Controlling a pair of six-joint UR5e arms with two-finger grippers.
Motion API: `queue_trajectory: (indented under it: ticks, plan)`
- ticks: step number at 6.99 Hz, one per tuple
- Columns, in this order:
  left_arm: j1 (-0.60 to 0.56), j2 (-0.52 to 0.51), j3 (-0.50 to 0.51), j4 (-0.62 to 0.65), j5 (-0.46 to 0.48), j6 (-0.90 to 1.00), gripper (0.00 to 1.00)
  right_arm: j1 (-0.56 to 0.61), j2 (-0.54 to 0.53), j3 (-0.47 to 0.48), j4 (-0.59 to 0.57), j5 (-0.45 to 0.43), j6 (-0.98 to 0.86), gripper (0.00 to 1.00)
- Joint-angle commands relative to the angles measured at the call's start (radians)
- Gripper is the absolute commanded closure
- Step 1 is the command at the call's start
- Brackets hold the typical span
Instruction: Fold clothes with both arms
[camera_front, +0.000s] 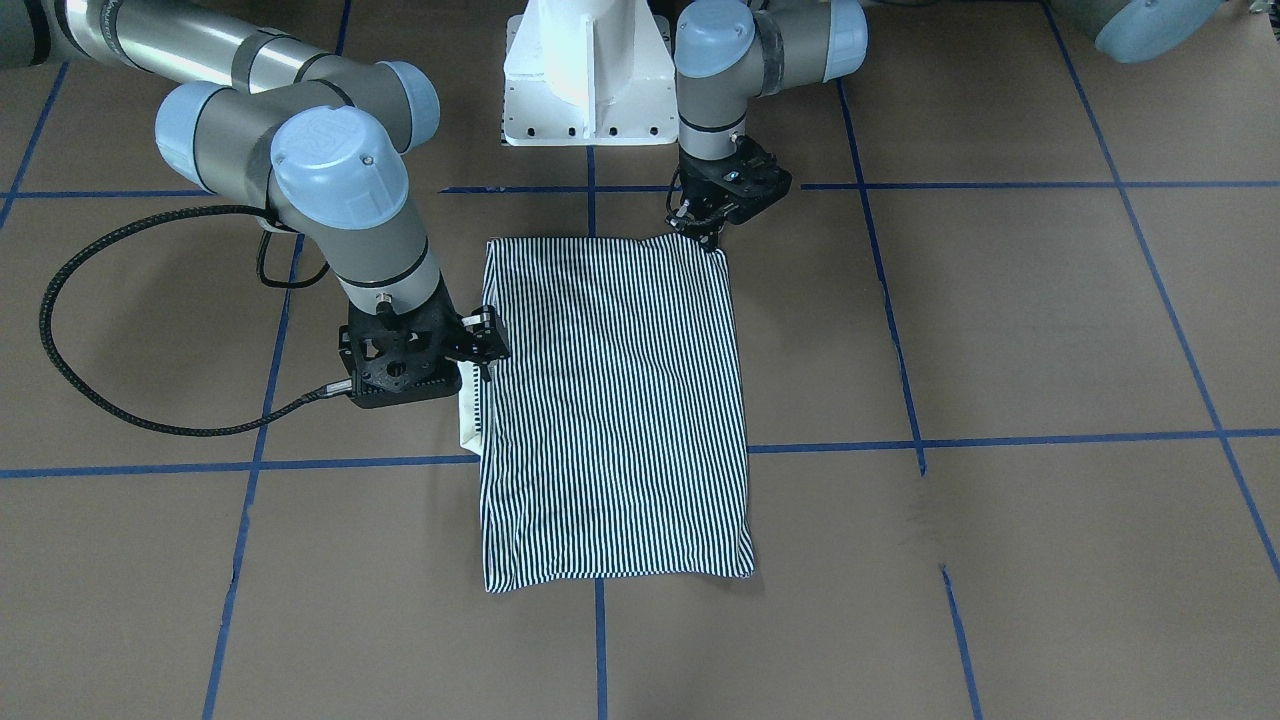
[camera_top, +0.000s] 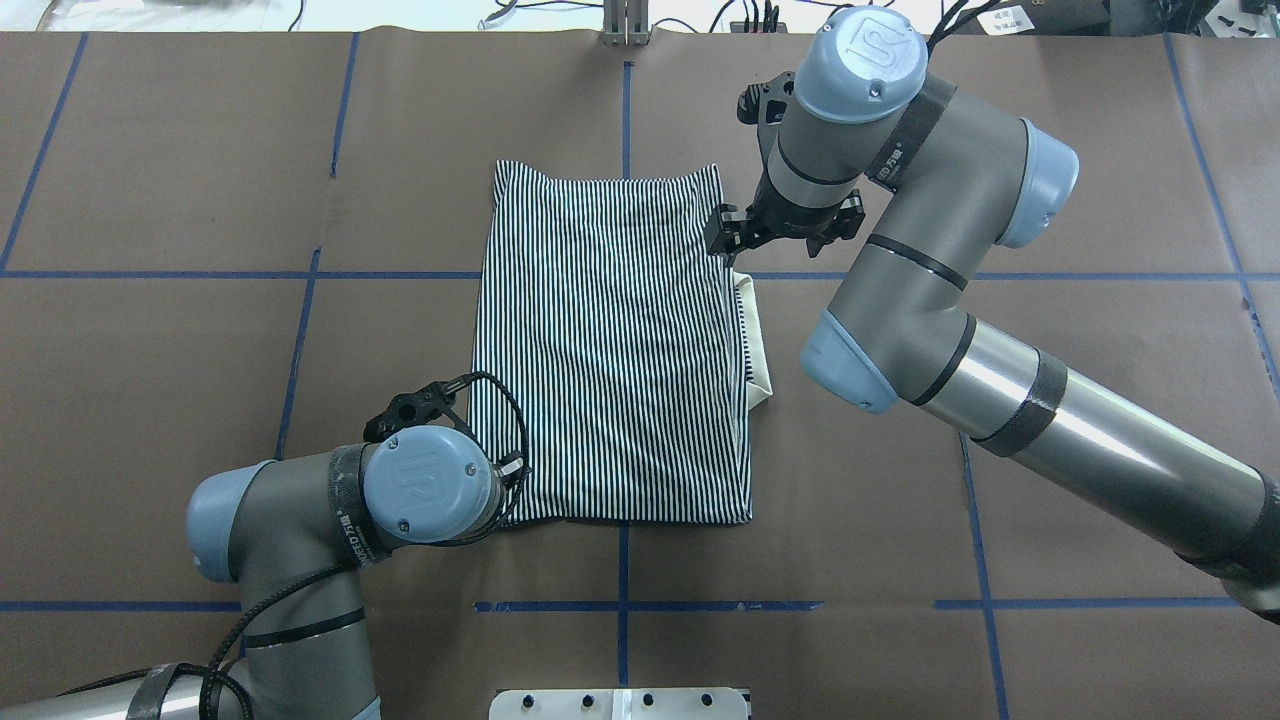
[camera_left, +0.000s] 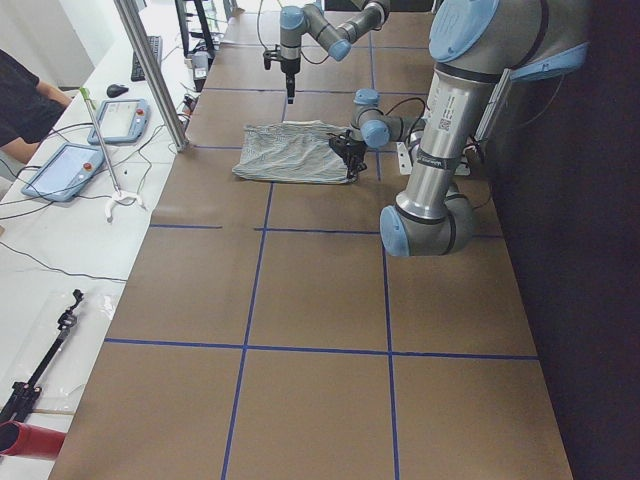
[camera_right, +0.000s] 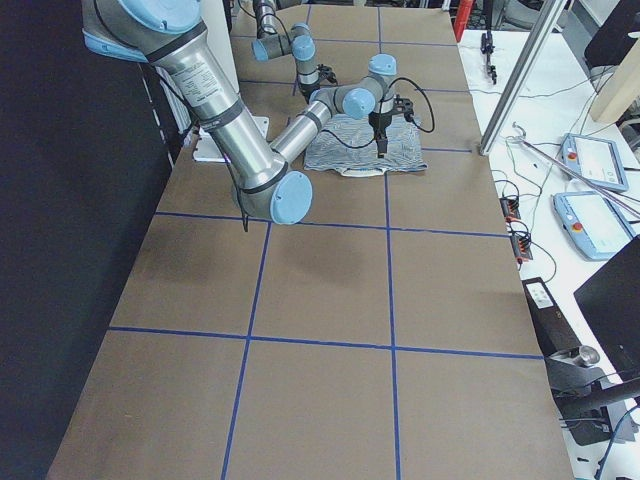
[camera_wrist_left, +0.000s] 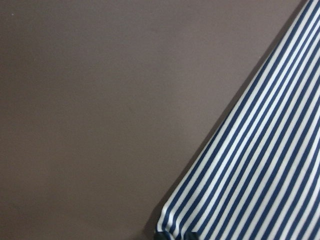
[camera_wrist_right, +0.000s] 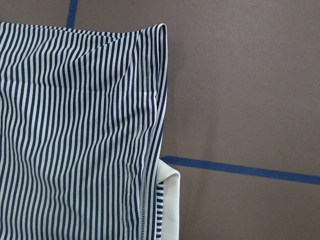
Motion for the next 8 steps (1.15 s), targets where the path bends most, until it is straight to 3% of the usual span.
queue_trajectory:
  ticks: [1,2,8]
  plan:
    - [-0.001,-0.001,-0.001,0.002,0.001,0.012,0.32,0.001,-0.001,0.0,0.0,0.0,0.0,0.0]
    - [-0.003,-0.001,0.0,0.002,0.001,0.012,0.19,-0.001,-0.001,0.0,0.0,0.0,0.0,0.0]
    - [-0.003,-0.001,0.026,0.0,0.001,0.009,0.19,-0.001,0.001,0.0,0.0,-0.001,0.0,0.0]
